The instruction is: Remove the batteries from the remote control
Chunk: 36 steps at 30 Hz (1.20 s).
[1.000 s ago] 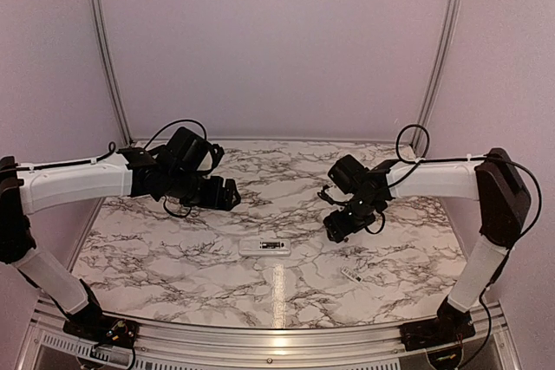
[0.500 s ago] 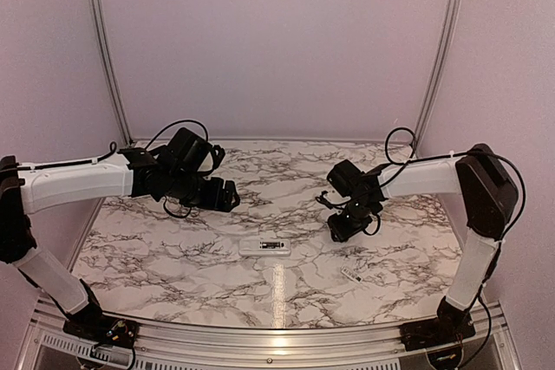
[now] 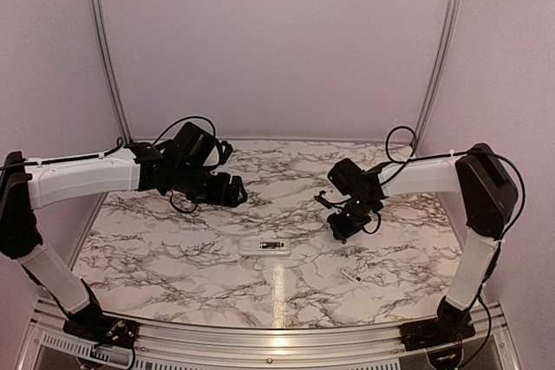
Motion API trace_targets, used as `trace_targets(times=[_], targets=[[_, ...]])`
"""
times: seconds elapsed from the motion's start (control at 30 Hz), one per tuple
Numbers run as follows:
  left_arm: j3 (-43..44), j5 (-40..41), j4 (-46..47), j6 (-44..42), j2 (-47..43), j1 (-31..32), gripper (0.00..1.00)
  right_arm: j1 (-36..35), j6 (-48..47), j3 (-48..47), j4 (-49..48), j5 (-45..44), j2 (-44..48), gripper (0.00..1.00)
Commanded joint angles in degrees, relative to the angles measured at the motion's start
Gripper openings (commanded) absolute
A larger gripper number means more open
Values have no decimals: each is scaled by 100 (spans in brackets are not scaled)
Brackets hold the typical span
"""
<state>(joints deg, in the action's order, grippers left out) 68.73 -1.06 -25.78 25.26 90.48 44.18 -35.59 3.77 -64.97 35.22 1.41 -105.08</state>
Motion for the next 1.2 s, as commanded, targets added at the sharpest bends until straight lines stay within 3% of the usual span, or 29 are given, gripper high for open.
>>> trace_targets(times=[0.0,0.53,0.9,1.17], targets=[[145,-446,188,122,169,-15,83,20,-78,-337,244,169,19,2],[-582,-1190,1396,1442,-679,-65,81,-582,378,-944,652,351,1065,0],[-497,-1423,1227,2385,-1377,-428,75,-1284,549,-1489,433,272,1492,0],[368,-1927,661,2709,-1082,-472,70,-1380,360,-1486,170,354,1881,0]])
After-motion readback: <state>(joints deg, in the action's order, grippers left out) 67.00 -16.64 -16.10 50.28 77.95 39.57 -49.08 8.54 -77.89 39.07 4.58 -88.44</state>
